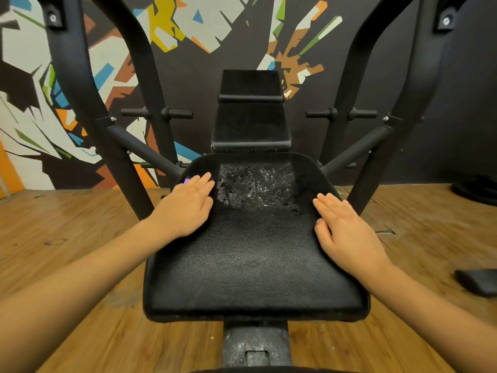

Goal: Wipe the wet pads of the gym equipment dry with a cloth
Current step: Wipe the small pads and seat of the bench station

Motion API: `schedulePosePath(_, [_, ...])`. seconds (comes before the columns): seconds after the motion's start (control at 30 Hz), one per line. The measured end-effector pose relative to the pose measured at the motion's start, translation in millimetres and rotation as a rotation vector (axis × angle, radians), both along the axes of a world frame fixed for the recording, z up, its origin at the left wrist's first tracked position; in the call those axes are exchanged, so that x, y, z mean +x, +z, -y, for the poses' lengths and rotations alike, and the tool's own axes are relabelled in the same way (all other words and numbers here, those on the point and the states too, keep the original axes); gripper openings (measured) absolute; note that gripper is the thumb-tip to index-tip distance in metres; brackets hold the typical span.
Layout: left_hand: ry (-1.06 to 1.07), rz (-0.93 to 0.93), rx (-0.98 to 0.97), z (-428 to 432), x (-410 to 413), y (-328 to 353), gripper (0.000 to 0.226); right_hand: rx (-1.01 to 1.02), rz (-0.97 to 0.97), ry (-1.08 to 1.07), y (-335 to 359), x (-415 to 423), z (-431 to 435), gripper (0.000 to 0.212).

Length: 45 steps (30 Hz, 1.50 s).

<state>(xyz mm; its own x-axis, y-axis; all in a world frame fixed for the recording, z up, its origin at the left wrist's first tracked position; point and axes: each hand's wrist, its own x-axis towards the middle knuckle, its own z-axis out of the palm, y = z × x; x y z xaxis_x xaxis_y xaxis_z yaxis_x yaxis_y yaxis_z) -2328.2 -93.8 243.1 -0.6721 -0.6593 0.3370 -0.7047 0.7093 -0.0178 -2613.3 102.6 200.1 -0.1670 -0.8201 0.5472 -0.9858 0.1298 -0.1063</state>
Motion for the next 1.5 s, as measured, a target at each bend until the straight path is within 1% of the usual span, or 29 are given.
schedulePosePath(0.13, [0.017,0.024,0.014,-3.7,7.3,-2.2,0.054,-0.012,-0.004,0.003,-0.2,0.7,0.2,0.063])
schedulePosePath(0.3, [0.021,0.063,0.016,20.7,-20.0,19.4,0.052,-0.038,-0.01,0.005,0.8,2.1,0.1,0.058])
schedulePosePath(0.4, [0.028,0.058,0.026,40.1,-37.0,31.5,0.043,-0.034,-0.004,0.007,-0.3,1.3,0.5,0.052])
schedulePosePath(0.5, [0.037,0.038,0.033,49.2,-44.4,34.2,0.036,-0.029,-0.001,0.007,-0.4,0.5,0.2,0.057])
schedulePosePath(0.57, [0.033,0.043,0.015,43.0,-41.2,29.9,0.041,-0.023,-0.003,0.008,0.5,1.3,-0.3,0.059])
schedulePosePath(0.63, [0.019,0.04,0.008,28.8,-34.7,23.6,0.046,-0.019,0.002,0.005,1.1,1.5,-0.8,0.055])
schedulePosePath(0.8, [0.022,0.029,0.05,-22.6,-9.1,0.8,0.052,-0.017,0.007,0.011,1.5,1.9,-1.3,0.052])
schedulePosePath(0.9, [0.038,0.024,0.069,-47.4,3.4,-13.5,0.055,-0.027,0.012,0.018,1.7,2.0,-1.4,0.054])
schedulePosePath(1.0, [0.044,0.005,0.063,-48.6,4.2,-14.5,0.055,-0.015,0.017,0.013,2.3,2.3,-1.8,0.049])
schedulePosePath(1.07, [0.043,0.015,0.07,-39.8,-1.8,-7.8,0.055,-0.018,0.02,0.011,1.7,1.7,-1.6,0.049])
schedulePosePath(1.17, [0.038,0.02,0.082,-22.4,-12.2,3.5,0.055,-0.02,0.014,0.01,1.1,1.8,-0.9,0.061])
schedulePosePath(1.27, [0.053,0.017,0.08,-13.0,-20.4,11.8,0.053,-0.021,0.018,-0.002,1.6,2.6,-1.0,0.061])
schedulePosePath(1.4, [0.108,0.043,0.157,-37.2,-20.7,0.4,0.058,-0.018,0.016,0.002,2.1,3.6,-1.9,0.06])
schedulePosePath(1.5, [0.09,0.039,0.123,-61.0,-18.8,-15.7,0.06,-0.016,0.015,0.005,1.6,0.6,-0.9,0.053])
